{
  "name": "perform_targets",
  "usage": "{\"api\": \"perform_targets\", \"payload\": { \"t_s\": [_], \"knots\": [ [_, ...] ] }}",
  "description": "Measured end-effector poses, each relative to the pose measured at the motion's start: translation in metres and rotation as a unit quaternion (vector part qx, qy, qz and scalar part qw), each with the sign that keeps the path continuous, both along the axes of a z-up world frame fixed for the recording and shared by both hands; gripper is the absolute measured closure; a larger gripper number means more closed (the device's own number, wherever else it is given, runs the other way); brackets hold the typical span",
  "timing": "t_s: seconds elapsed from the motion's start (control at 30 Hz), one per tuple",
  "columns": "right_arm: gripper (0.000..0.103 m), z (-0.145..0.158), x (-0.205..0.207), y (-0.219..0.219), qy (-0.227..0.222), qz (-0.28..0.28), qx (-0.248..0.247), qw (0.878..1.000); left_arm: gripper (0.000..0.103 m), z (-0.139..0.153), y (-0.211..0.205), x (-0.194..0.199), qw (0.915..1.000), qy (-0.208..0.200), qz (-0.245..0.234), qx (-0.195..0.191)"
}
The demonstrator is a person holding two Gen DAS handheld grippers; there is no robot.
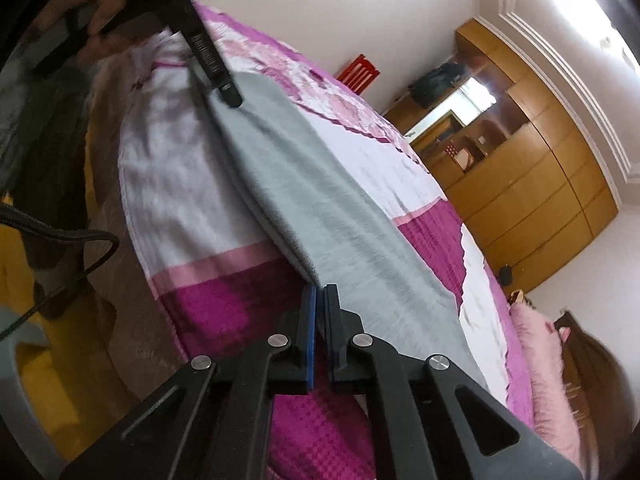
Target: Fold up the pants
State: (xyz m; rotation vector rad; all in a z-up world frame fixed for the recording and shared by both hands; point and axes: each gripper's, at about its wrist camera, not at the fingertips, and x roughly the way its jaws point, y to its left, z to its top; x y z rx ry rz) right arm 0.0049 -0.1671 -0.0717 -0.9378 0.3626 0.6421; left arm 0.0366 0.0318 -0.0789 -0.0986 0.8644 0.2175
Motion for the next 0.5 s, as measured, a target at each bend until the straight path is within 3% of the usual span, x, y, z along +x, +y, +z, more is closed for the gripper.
{"api": "perform_targets", "payload": {
  "t_s": [0.17, 0.33, 0.5],
  "knots": [
    [0.1, -0.001, -0.001, -0.001, 0.007, -0.004, -0.003, 1.0, 0.047, -0.001, 0.002, 0.001, 1.0, 0.002, 0.005, 0.003],
    [0.099, -0.001, -0.009, 0.0, -0.025, 0.005, -0.01, 1.0, 0.049, 0.003, 0.002, -0.001, 1.0, -0.005, 0.005, 0.005],
    [0.099, 0.038, -0.005, -0.021, 0.023, 0.008, 0.091, 0.996, 0.056, 0.027, -0.005, -0.009, 0.998, -0.055, -0.015, -0.028]
  ]
}}
